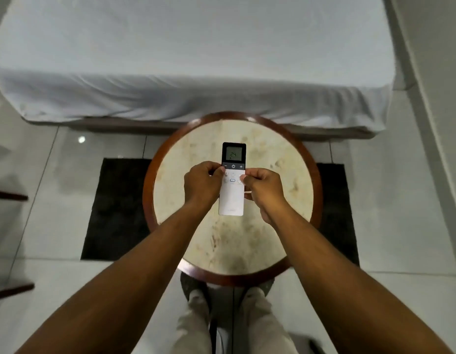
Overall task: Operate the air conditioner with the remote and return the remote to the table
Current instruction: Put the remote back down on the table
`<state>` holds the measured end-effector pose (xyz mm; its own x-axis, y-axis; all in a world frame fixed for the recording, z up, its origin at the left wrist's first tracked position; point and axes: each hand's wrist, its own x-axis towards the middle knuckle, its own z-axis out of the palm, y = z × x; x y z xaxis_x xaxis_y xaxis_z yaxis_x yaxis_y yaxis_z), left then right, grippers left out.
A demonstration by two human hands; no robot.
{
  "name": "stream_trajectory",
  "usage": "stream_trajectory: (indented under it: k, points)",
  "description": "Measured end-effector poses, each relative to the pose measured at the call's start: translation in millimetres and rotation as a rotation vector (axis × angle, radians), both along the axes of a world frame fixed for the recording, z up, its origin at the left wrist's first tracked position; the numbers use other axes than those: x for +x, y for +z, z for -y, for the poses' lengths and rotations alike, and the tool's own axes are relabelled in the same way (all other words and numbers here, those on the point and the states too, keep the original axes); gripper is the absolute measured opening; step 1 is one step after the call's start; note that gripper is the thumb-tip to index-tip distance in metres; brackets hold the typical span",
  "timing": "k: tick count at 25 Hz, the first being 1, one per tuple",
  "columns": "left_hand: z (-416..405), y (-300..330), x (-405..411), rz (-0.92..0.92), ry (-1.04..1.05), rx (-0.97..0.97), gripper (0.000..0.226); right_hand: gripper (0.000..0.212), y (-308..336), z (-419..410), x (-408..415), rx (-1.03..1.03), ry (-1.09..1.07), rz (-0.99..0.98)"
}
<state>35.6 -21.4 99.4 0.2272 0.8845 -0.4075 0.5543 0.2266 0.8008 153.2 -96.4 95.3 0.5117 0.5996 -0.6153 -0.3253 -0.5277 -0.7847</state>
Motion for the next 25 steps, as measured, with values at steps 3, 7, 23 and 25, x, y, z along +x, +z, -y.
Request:
stream_trajectory:
  k: [3,7,23,25]
  points:
    - [12.3,-59.1,-13.1,-0.066,0.011,-0.042,0.014,0.012,-54.9,5.8,-15.9,-0.101,0.000,0.032]
    - [24.0,-121.1,-20.7,-0.139,0.021,-0.067,0.015,0.019,-118.7,10.6,-32.5,-0.237,-0.010,0.110]
    - [22.4,-175.5,-26.6,-0.247,-0.095,-0.081,0.021,0.019,-167.7,6.4,-46.7,-0.350,0.189,0.408]
    - [19.7,-166.6,-32.6,-0.290,-0.155,-0.092,0.026,0.021,-159.5,7.3,-44.6,-0.356,0.251,0.448]
